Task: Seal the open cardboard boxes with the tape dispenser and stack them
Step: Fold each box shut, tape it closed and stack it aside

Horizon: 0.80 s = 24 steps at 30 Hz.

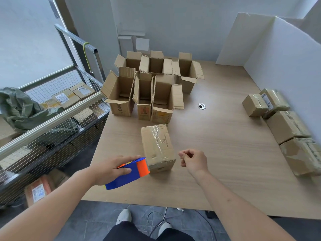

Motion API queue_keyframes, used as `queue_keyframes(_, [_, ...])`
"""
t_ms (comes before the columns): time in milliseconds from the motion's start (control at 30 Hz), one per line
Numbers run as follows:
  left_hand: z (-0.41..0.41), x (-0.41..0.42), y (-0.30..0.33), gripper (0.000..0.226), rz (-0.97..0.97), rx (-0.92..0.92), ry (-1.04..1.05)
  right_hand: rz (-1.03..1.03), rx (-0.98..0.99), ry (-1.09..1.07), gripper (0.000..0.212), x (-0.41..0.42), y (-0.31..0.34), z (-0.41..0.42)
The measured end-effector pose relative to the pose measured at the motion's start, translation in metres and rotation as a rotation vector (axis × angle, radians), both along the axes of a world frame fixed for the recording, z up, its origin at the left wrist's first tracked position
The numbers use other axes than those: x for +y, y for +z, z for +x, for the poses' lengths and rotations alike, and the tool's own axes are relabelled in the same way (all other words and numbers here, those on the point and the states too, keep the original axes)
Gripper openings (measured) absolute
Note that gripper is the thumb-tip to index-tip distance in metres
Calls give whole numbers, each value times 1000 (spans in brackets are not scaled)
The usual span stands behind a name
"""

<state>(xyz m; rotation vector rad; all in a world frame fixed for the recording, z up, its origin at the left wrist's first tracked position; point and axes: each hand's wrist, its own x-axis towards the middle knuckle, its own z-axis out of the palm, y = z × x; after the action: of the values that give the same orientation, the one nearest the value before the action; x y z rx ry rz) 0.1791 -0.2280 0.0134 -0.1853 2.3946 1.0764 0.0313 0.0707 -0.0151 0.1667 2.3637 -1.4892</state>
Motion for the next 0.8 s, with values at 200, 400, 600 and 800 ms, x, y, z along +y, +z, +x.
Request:
queue_keyframes(200, [-12,-1,-21,51,-120,-56,-26,-18,-78,-22,14,-12,-23,-4])
queue_keyframes(400, [-24,6,-33,50,-122,-80,3,-111,-202,-30,10,-9,-47,-6])
queue_keyframes(600, [-32,6,-35,51,-100,-97,3,132,-58,139,48,-13,-67,4])
queue_keyframes(800, [-32,1,-35,52,-81,-99,-6,486,890,594,56,-32,-59,7])
